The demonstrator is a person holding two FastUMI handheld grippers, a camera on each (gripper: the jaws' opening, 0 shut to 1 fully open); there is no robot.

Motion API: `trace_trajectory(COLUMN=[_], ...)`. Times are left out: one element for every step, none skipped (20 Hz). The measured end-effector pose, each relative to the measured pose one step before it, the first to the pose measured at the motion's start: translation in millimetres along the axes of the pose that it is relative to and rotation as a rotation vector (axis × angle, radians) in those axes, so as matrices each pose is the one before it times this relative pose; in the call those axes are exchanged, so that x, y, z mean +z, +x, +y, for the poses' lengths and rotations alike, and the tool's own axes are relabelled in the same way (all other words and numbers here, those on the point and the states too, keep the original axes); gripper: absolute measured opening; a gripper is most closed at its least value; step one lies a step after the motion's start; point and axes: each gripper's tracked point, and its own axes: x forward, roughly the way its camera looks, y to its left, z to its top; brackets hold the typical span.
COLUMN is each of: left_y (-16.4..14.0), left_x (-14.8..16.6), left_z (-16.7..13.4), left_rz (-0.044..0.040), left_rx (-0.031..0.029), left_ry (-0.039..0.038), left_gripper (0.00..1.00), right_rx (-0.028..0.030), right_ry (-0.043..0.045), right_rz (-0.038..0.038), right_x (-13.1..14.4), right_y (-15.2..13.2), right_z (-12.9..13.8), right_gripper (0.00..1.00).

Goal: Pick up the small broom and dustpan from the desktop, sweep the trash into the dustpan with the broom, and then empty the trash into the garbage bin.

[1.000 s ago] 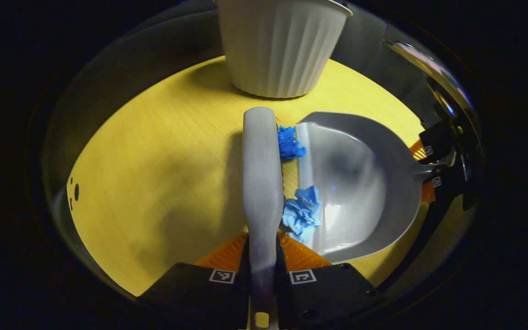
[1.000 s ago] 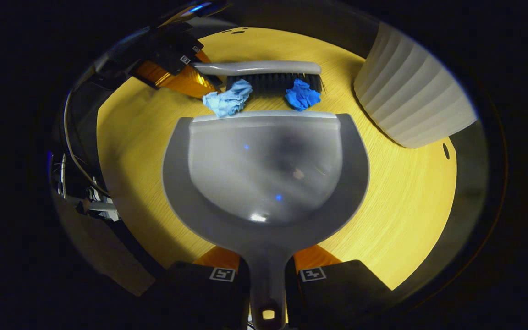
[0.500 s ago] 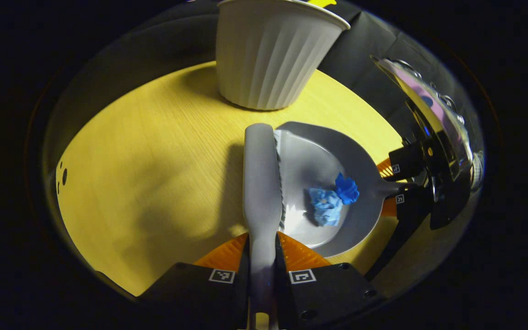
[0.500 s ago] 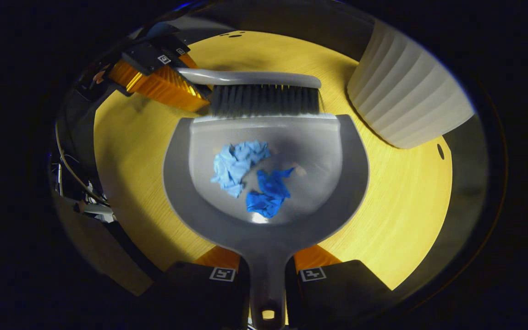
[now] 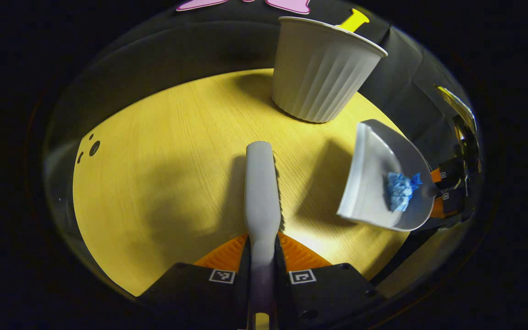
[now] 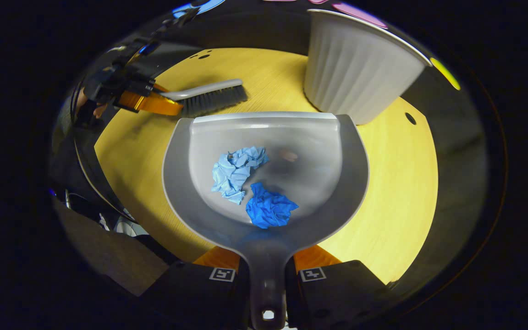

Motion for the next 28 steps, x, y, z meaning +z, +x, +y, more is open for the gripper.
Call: trace_trajectory(left_y=[-2.41, -0.91, 1.1, -0.06, -0.38, -0.54, -1.32, -0.69, -0.06, -0.39, -1.07, -0.69, -1.13, -0.47, -0.79, -0.64, -0.99, 0.23, 0.24, -0.04, 0.03, 0.11, 0.32, 0.12, -0.61, -0.5, 0.08, -0.15], left_x=[-3.42, -0.97, -0.36, 0.7, -1.02, -0.29, -2.04, -0.89, -1.23, 0.23, -0.59, 0.37, -0.43, 0.12, -1.53, -0.33, -0.27, -0.31, -1.03, -0.42, 0.0, 0.01, -0.9, 0.99, -0.38, 0.18, -0.8, -0.09], left_z=[3.11, 0.19, -0.37, -0.41, -0.57, -0.42, 0.96, 0.31, 0.6, -0.51, 1.38, 0.84, 0.67, 0.13, 1.7, 0.66, 0.57, 0.34, -0.2, 0.07, -0.41, 0.82, -0.4, -0.13, 1.01, 1.43, 1.79, 1.18], left_rz=[-0.00438, -0.00264, -0.00217, -0.00385, -0.00474, -0.00295, -0.00542, -0.00009, -0.00235, -0.00377, -0.00523, -0.00473, -0.00494, -0.00341, -0.00224, -0.00409, -0.00095, -0.00097, 0.00026, -0.00101, -0.00142, 0.00284, -0.001, -0.00177, -0.00345, -0.0027, -0.00141, -0.00068], left_rx=[0.00099, 0.00245, -0.0005, -0.00326, -0.00378, -0.00672, -0.00405, -0.00518, -0.0019, -0.00393, -0.00236, -0.00127, -0.00171, -0.00371, -0.00225, -0.0006, 0.00004, 0.00105, -0.00313, -0.00148, 0.00023, 0.00025, 0.00076, -0.00216, 0.00018, -0.00014, 0.00174, 0.00082], left_ry=[0.00046, 0.00363, 0.00364, 0.00297, -0.00029, -0.00127, -0.00036, 0.00235, 0.00228, 0.00266, 0.00213, 0.00039, -0.00278, -0.00315, -0.00419, -0.00225, 0.00009, 0.00223, -0.00003, 0.00138, 0.00427, 0.00448, 0.00335, 0.0005, -0.00275, -0.00208, -0.00379, -0.00428], left_gripper=[0.28, 0.28, 0.28, 0.28, 0.28, 0.28, 0.31, 0.31, 0.28, 0.27, 0.27, 0.3, 0.27, 0.27, 0.27, 0.27, 0.24, 0.27, 0.27, 0.27, 0.27, 0.27, 0.27, 0.27, 0.27, 0.27, 0.27, 0.27], right_rx=[-0.00868, -0.00984, -0.00799, -0.00862, -0.00922, -0.0088, -0.00754, -0.00636, -0.01034, -0.01137, -0.01429, -0.01469, -0.0099, -0.01067, -0.01444, -0.01128, -0.01454, -0.01408, -0.01532, -0.02114, -0.0217, -0.02494, -0.02286, -0.01864, -0.01823, -0.0144, -0.01462, -0.01496], right_ry=[0.02554, 0.02764, 0.02838, 0.03181, 0.03247, 0.03453, 0.03511, 0.02804, 0.02325, 0.02009, 0.0153, 0.01395, 0.0111, 0.01005, 0.01068, 0.00273, -0.00131, -0.00976, -0.00996, -0.01393, -0.03151, -0.03379, -0.03495, -0.03566, -0.03693, -0.04, -0.04265, -0.03577], right_rz=[-0.00586, -0.00761, -0.00533, -0.00894, -0.00835, -0.00903, -0.01555, -0.01762, -0.01938, -0.01876, -0.01886, -0.02306, -0.02241, -0.02523, -0.02604, -0.01863, -0.01841, -0.01353, -0.00772, -0.00847, -0.00487, 0.00594, 0.01233, 0.01082, 0.01112, 0.01051, 0.01099, 0.00627], right_x=[-1.1, -0.34, 1.02, 1.3, 3.18, 4.12, 6.58, 7.63, 10.03, 9.69, 11.38, 11.78, 13.07, 15.36, 14.98, 15.46, 15.56, 15.56, 13.22, 13.26, 13.21, 7.22, 10.05, 9.08, 7.26, 6.75, 7.22, 5.14], right_y=[-11.27, -13.12, -13.19, -14.19, -13.24, -13.09, -12.48, -13.33, -10.97, -8.31, -8.5, -8.84, -7.84, -8.51, -5.85, -1.93, -2.09, -0.52, 0.36, -1.85, 5.12, 5.93, 9.18, 9.61, 6.8, 5.49, 5.63, 4.27], right_z=[-3.53, -5.01, -6.26, -5.91, -8.01, -6.55, -5.61, -6.21, -6.1, -8.44, -6.67, -9.92, -7.14, -7.4, -6.85, -4.05, -5.98, -5.03, -4.28, -3.01, -5.86, -6.89, -4.2, -2.5, -2.82, -2.41, -1.93, 0.1], right_gripper=[0.36, 0.36, 0.36, 0.36, 0.36, 0.36, 0.36, 0.36, 0.36, 0.36, 0.36, 0.36, 0.36, 0.36, 0.36, 0.36, 0.36, 0.36, 0.36, 0.36, 0.36, 0.36, 0.36, 0.36, 0.36, 0.36, 0.36, 0.36])
